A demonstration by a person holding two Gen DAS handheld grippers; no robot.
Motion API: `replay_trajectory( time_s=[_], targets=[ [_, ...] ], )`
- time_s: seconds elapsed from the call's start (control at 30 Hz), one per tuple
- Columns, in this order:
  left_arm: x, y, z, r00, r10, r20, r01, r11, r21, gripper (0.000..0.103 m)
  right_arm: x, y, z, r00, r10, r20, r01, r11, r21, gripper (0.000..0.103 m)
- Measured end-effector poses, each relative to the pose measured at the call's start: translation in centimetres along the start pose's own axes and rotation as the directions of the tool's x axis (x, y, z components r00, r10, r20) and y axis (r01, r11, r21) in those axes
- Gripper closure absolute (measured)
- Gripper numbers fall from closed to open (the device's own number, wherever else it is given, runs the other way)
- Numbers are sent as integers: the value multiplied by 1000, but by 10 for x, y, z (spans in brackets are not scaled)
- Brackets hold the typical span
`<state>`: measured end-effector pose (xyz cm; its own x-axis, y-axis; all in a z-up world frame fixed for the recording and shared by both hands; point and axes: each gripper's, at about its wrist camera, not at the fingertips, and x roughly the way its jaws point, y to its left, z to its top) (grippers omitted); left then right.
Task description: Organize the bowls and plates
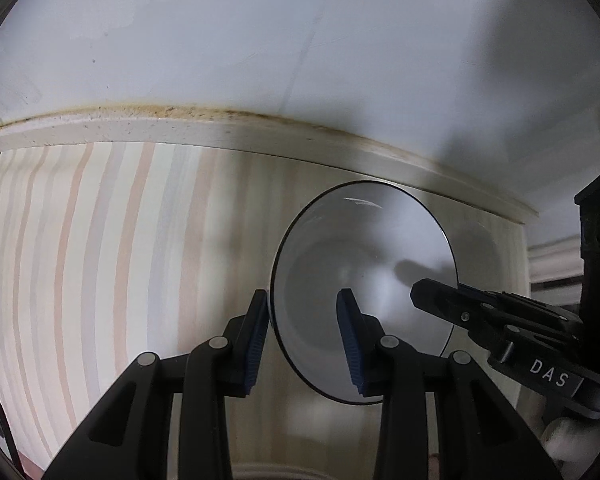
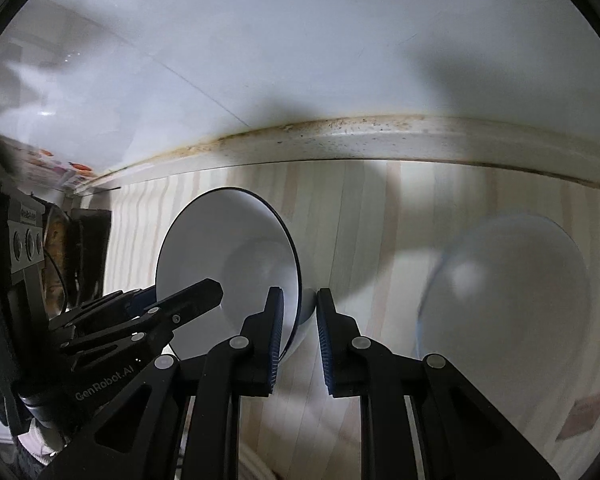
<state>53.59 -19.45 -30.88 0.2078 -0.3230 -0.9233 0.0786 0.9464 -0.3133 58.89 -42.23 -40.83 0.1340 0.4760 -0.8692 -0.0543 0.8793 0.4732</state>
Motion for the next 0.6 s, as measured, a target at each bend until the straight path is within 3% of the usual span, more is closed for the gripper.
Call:
replay_trajectory(
  time_s=[0.3,0.6],
  targets=[
    [-49,-42,-54,998,-61,4,60,992,111,71,-83,-6,-72,997,-5,83,2,999,33,84],
    [-50,-87,-134,987,-117,-106,137,969,208,71,-143,-26,-184,991,-50,120,35,992,121,84]
  ],
)
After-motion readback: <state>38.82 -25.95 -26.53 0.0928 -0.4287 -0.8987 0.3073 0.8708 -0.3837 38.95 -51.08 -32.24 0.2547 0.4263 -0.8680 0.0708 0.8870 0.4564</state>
